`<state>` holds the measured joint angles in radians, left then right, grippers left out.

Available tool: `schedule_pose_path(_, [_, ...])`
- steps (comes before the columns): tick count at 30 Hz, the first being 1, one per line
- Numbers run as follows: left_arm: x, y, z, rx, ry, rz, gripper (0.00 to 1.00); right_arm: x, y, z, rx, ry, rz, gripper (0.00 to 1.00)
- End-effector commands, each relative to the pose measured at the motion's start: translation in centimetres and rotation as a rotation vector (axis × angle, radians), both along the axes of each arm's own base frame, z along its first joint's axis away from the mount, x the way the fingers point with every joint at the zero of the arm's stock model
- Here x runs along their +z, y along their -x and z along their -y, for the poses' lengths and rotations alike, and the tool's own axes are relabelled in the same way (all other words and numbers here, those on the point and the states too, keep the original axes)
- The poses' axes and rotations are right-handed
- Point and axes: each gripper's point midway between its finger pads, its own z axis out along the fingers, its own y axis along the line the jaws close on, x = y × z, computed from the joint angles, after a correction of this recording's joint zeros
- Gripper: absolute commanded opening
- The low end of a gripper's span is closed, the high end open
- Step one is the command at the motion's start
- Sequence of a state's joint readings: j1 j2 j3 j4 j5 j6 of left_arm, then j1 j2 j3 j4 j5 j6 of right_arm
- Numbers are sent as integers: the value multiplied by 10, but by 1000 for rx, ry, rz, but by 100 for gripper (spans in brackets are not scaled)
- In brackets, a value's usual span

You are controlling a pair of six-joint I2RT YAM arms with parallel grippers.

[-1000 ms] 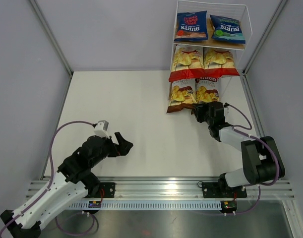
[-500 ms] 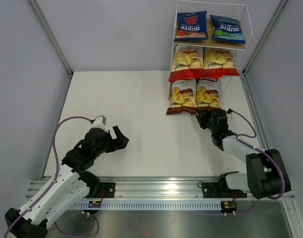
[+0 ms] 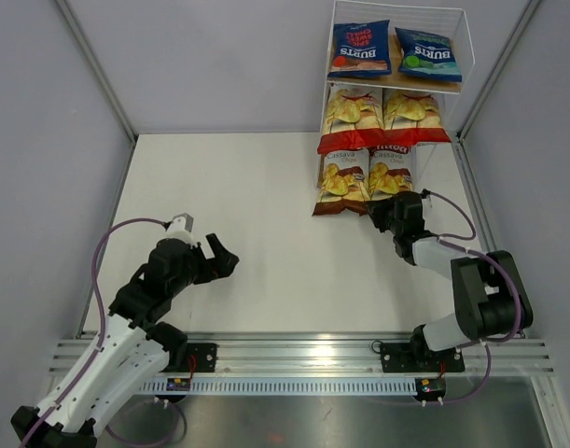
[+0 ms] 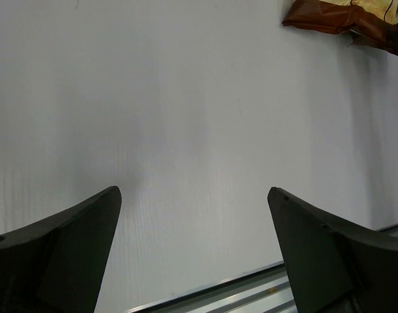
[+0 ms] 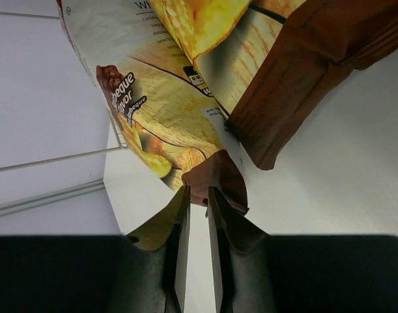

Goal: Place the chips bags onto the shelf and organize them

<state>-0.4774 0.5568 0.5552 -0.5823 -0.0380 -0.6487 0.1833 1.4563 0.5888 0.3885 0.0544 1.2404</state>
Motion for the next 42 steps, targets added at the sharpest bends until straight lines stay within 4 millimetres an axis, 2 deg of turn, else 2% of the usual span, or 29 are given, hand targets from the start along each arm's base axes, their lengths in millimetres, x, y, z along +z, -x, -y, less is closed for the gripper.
schedule_pose_path(1, [22,-5,6,-35,23,59,99,12,-21,-4,51,37,62,24])
schedule_pose_path(2, [21,-6,6,-34,22,60,99,-1,-23,-3,55,46,33,24])
schedule_pose_path(5, [21,-3,10,-59,35,53,99,-18,-25,-1,60,56,3,23])
schedule_pose_path(7, [21,-3,10,-61,34,56,99,-25,-24,-1,63,63,-9,23])
schedule_pose_path(11, [23,-2,12,-71,38,55,99,-21,-28,-6,89,51,6,23])
schedule_pose_path(19, [30,-2,12,-74,39,65,99,28,-47,-3,125,92,88,25])
schedule_pose_path(23, [35,-3,11,-70,40,77,99,60,-43,2,129,114,136,27])
schedule_pose_path(25, [40,-5,9,-55,37,87,99,62,-33,4,142,144,124,29])
schedule_pose_path(26, [42,-7,8,-48,36,92,99,75,-27,5,145,155,150,34])
schedule_pose_path(28, [47,-15,3,-15,15,100,99,75,-13,5,193,213,142,40])
schedule_pose_path(29, [49,-19,1,-2,8,101,99,88,-5,5,214,236,175,44])
schedule_pose_path(31, [54,-32,-8,35,-11,100,99,87,14,1,295,295,174,56])
schedule_pose_path(32, [58,-38,-12,50,-17,107,99,98,27,1,321,315,199,61])
schedule_pose_path(33, [60,-43,-21,85,-28,107,99,101,37,-2,362,334,209,66])
schedule_pose_path(34, [71,-48,-28,111,-43,136,99,107,44,0,390,393,228,69])
schedule_pose_path(35, [74,-50,-34,128,-58,138,99,109,62,4,406,422,199,73])
schedule_pose_path(36, [80,-53,-44,162,-70,148,99,119,69,6,416,450,216,76])
schedule_pose_path(37, [91,-55,-50,175,-88,177,99,136,81,9,434,514,266,87])
schedule_pose_path(38, [96,-54,-56,189,-106,180,99,131,94,13,451,536,219,92])
schedule_pose_path(39, [101,-54,-64,214,-127,186,99,147,99,17,443,563,241,99])
schedule_pose_path(40, [106,-53,-73,241,-168,201,99,159,110,20,448,602,273,100])
schedule_pose_path(41, [115,-50,-77,250,-185,215,99,156,121,22,463,616,238,100])
schedule_pose_path(42, [120,-46,-80,253,-198,229,99,169,127,25,458,639,258,99])
